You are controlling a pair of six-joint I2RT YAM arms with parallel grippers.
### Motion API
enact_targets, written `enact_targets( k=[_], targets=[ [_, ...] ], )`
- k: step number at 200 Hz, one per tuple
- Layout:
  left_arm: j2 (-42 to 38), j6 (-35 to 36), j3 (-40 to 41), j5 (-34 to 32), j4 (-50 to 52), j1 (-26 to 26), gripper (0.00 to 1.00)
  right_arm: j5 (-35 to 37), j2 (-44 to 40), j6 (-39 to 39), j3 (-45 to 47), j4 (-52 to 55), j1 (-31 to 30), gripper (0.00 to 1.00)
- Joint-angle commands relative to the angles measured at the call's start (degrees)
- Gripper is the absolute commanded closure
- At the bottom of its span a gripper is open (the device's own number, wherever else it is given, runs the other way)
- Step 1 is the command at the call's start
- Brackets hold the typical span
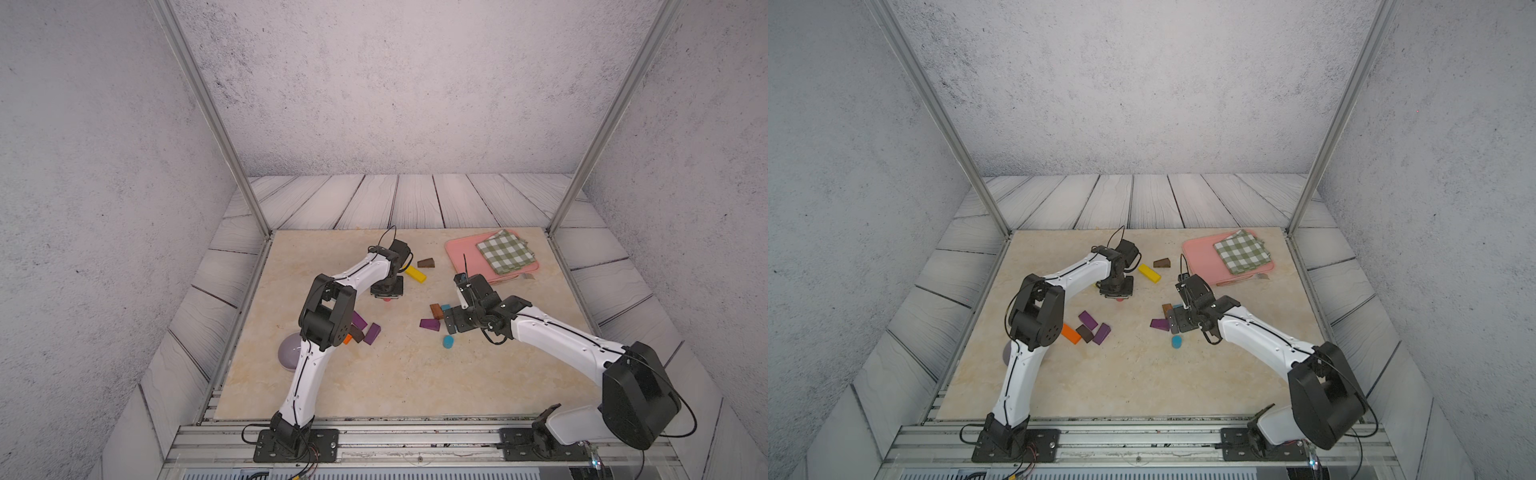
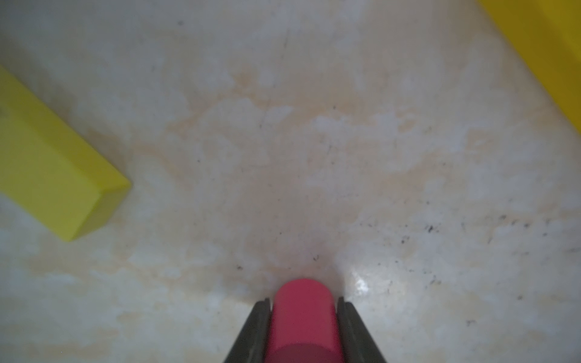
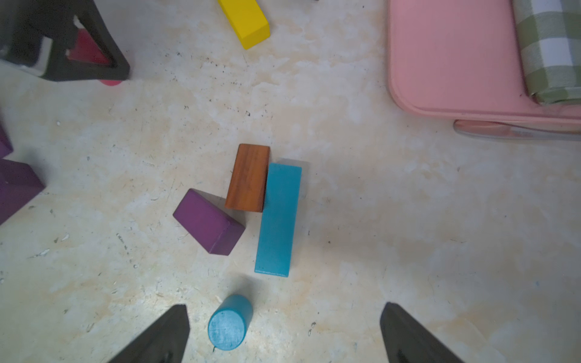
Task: Assemble a small pinwheel with building blocks
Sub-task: Pick up the building block from the center of the board, then place the building block at the center of the board.
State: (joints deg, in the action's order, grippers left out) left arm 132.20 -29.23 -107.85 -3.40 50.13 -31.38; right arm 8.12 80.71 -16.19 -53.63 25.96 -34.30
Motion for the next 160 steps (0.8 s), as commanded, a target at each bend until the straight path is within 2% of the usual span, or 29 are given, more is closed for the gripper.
enact_targets(
  k=[1,34,70,95,113,160],
  targets=[
    [0.6,-0.6,-0.4,-0.5,2.6,0.3,0.78,1.2,-2.0,0.5,1.3,0.9,0.4,0.01],
    [-2.9,-1.1,1.2,-1.4,6.3,0.1,0.89,0.4,-1.6,0.4,1.7,0.9,0.5,0.01],
    [-11.8,-2.9,9.9,0.4,3.4,-0.4,0.90,-0.7,-1.1,0.3,1.8,0.1,0.5,0.01],
    [-14.4,-3.9,14.0,1.9,1.4,-0.7,0.90,-1.4,0.1,0.1,1.5,-0.1,0.5,0.01],
    [-14.5,-4.5,15.6,3.0,-0.9,-0.7,0.90,-1.9,0.6,0.0,1.6,-0.4,0.5,0.01],
    [-10.6,-4.8,13.1,4.1,-0.5,-0.9,0.89,-1.9,0.2,0.3,2.2,-0.2,0.5,0.01]
  ],
)
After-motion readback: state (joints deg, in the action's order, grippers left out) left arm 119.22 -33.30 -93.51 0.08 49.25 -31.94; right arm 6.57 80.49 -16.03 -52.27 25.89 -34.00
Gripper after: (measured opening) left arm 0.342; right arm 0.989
